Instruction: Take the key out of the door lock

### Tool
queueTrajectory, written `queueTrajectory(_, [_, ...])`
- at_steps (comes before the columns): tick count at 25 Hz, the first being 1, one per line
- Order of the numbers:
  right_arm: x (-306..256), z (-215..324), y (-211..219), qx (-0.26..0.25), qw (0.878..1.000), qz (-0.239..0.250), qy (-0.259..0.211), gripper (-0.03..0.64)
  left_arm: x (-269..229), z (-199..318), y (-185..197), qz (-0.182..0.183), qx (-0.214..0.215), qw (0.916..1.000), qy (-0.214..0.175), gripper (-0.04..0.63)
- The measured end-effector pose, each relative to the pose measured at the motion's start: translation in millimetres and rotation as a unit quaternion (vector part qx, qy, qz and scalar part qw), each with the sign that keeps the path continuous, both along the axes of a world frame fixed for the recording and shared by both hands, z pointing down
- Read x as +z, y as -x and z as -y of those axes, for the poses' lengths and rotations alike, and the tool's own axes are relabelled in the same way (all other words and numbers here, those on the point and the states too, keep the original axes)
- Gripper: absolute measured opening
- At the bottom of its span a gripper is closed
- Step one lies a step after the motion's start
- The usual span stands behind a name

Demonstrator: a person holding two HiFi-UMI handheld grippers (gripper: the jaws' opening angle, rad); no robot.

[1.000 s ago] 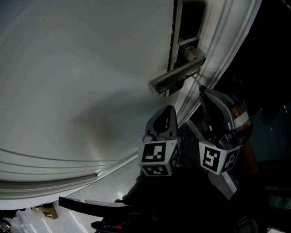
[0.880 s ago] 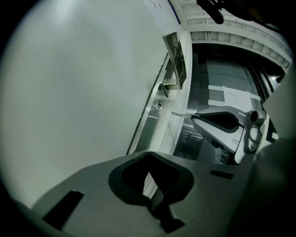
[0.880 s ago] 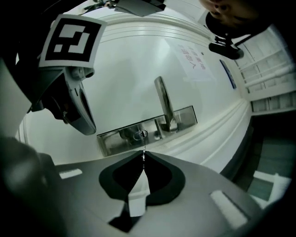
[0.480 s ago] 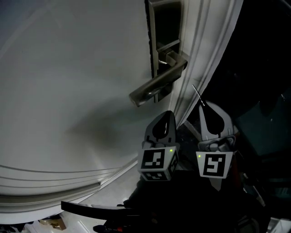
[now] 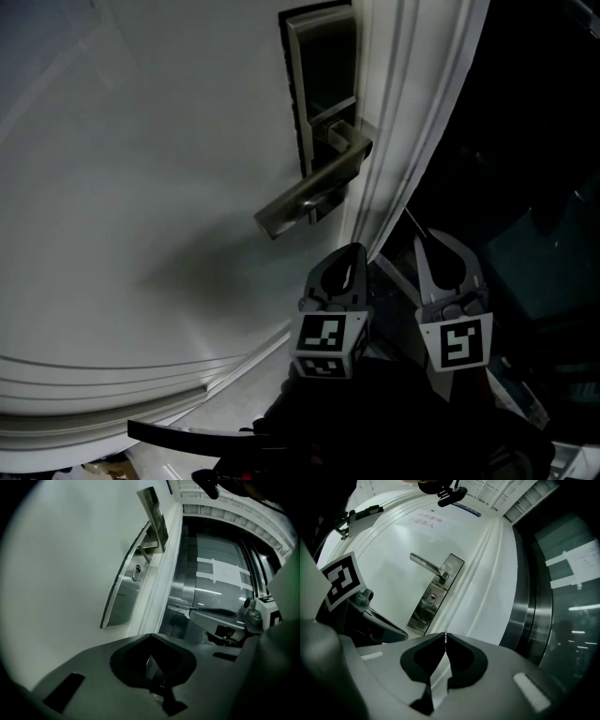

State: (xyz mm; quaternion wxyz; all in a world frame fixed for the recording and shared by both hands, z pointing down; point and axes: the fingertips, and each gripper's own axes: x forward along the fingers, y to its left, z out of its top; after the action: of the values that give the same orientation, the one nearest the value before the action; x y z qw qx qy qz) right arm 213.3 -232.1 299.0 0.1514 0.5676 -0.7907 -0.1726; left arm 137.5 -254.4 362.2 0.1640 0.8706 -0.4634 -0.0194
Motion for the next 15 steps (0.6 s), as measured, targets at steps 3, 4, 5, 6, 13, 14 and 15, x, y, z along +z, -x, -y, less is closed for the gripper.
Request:
queueTrajectory(3, [2.3, -0.5, -5.1, 0.005, 1.0, -0.002, 0.007, 0.012, -1.7, -0.8, -4.0, 0.005, 0.013, 0.9999, -0.002, 0.0])
queueTrajectory(4, [2.6, -0.5, -6.5, 0.007, 1.0, -0.002, 0.007, 0.012, -3.4, -1.2, -5.1, 0.007, 0.018, 0.9998, -0.003, 0.0])
queueTrajectory(5, [2.4, -0.7, -7.5, 0.008, 1.0, -0.003, 0.006, 0.012, -4.8, -1.8, -5.9, 0.008, 0.021, 0.9997, -0.004, 0.0])
queueTrajectory(6, [1.9, -1.1, -8.1, 0.008, 1.0, -0.003, 0.005, 0.012, -5.7, -2.2, -6.6, 0.008, 0.022, 0.9997, -0.005, 0.0])
queueTrajectory(13, [1.7, -3.1, -11.6, 0.01, 1.0, -0.004, 0.007, 0.012, -6.0, -3.2, -12.6, 0.009, 0.029, 0.9995, -0.006, 0.0])
queueTrajectory(14, [2.2, -3.3, -12.1, 0.01, 1.0, -0.006, 0.008, 0.011, -5.4, -3.1, -13.1, 0.009, 0.028, 0.9996, -0.006, 0.0])
queueTrajectory(15, [2.6, -3.4, -12.4, 0.01, 1.0, -0.008, 0.009, 0.012, -4.5, -2.7, -13.2, 0.008, 0.025, 0.9996, -0.005, 0.0])
